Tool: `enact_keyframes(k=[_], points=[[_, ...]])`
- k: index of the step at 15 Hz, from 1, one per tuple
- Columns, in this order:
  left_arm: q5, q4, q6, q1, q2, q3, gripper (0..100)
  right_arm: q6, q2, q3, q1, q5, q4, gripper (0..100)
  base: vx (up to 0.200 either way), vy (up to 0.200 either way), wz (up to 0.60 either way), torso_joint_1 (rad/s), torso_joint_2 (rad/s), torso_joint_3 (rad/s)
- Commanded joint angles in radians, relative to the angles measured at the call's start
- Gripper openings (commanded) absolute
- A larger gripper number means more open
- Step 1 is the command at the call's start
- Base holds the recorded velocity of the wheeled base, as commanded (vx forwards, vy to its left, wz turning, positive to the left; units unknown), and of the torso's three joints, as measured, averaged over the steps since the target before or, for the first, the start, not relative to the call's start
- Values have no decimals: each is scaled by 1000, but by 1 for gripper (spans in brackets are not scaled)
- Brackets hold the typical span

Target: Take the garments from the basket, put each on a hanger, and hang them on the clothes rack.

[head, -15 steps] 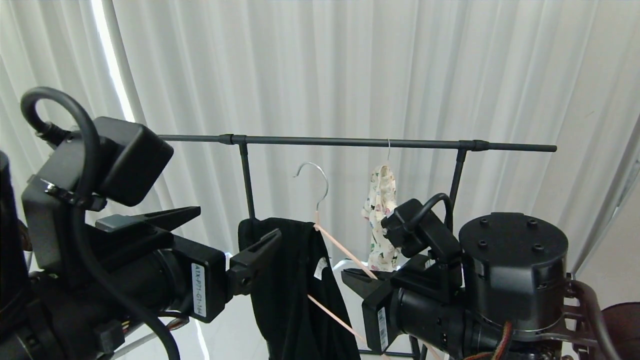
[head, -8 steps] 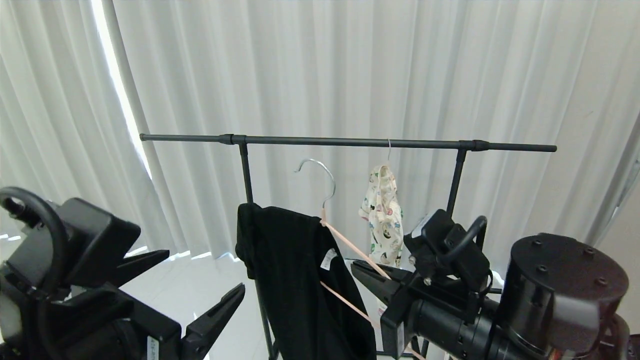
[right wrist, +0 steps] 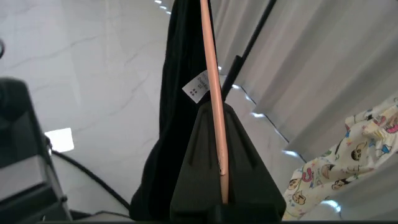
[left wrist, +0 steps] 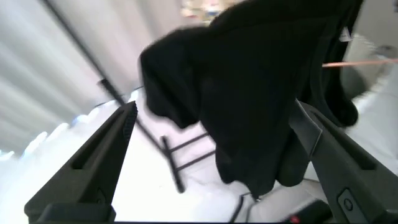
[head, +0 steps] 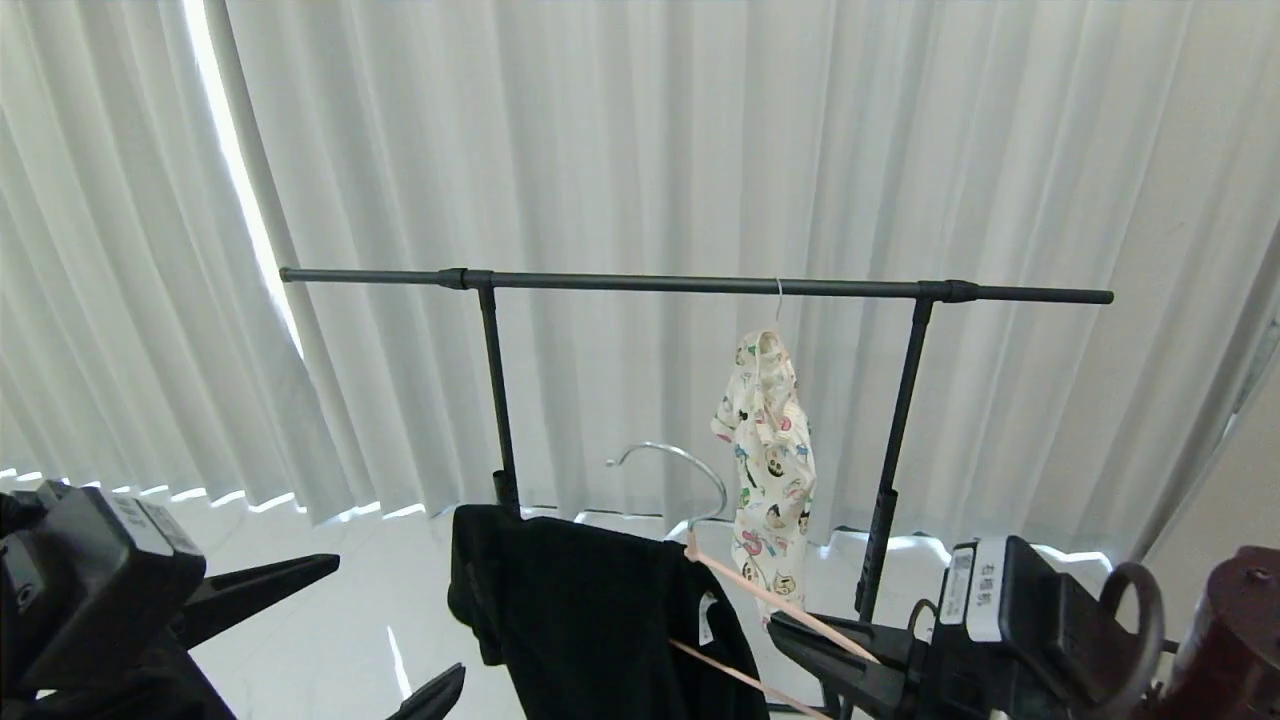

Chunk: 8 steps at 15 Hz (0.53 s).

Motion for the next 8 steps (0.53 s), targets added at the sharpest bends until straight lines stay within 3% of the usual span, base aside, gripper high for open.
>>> enact_keyframes(k=[1, 4, 6, 8], points=[[-88, 0, 56, 0, -40, 14, 100, -29, -59, 54, 2, 39, 0, 0, 0, 0, 0, 0, 0, 0], [-292, 0, 279, 0, -74, 81, 100, -84, -74, 85, 2, 98, 0, 0, 0, 0, 0, 0, 0, 0], [-387, -1, 306, 0, -38, 80, 100, -116, -71, 90, 5, 135, 0, 0, 0, 0, 0, 0, 0, 0], [-396, -40, 305, 0, 38, 47, 100, -149, -68, 90, 18, 154, 0, 0, 0, 0, 0, 0, 0, 0]])
